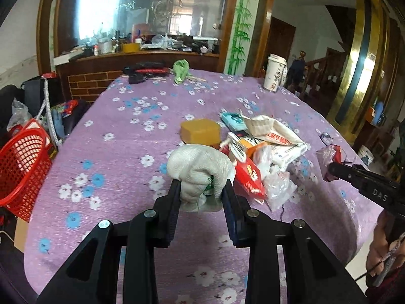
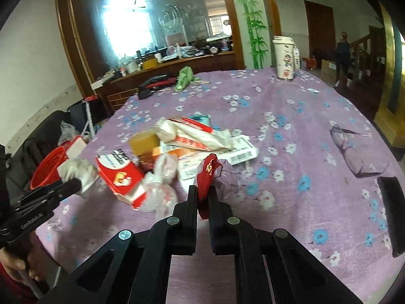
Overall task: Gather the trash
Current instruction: 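Carry both items over the red wastebasket and open both tools to drop them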
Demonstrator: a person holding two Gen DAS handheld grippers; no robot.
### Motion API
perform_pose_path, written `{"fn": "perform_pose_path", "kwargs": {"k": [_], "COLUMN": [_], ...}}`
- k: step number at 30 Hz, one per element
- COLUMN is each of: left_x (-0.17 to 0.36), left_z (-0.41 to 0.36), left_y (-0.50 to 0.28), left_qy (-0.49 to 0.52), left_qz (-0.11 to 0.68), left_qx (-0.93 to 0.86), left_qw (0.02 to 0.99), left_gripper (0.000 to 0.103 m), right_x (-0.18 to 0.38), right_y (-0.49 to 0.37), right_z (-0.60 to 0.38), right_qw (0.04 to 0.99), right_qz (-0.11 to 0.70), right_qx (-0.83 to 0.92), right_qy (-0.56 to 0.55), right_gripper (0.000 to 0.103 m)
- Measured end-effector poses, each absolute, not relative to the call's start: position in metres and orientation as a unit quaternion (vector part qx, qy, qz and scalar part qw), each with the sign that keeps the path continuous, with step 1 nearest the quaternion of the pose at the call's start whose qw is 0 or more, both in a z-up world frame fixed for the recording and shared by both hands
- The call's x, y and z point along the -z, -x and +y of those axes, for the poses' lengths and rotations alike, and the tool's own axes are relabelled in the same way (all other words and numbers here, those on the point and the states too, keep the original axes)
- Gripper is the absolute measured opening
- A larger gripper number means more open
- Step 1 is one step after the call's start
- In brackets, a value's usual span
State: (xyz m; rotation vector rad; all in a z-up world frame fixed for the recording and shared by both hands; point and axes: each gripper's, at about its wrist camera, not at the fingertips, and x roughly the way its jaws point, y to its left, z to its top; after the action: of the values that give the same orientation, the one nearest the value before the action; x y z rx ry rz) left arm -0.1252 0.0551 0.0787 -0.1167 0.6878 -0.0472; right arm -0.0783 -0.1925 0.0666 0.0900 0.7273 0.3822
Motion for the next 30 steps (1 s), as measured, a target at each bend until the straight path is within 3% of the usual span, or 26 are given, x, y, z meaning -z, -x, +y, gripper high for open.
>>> {"fn": "perform_pose_path", "kwargs": {"k": [19,30], "left_x": [-0.086,-0.104], "left_z": [0.106,0.199], "left_y": [0.13,0.15], "left_qy": [0.081,0.105], "left_qz": [0.315,0.289], "left_qx": [-0.022,-0.112], "left_qw": [0.945,0.945], "left_gripper": [0.031,0.031], "right_x": [-0.075,-0.086], "right_y": [0.062,0.048], "right_z": [-0.084,0.024], "right_qw": [0.869,0.817], "right_qz": [0.376,0.405], "right_qx": [-0.322,-0.411], "right_qy": [-0.018,0.012], "right_gripper": [0.008,0.008]}}
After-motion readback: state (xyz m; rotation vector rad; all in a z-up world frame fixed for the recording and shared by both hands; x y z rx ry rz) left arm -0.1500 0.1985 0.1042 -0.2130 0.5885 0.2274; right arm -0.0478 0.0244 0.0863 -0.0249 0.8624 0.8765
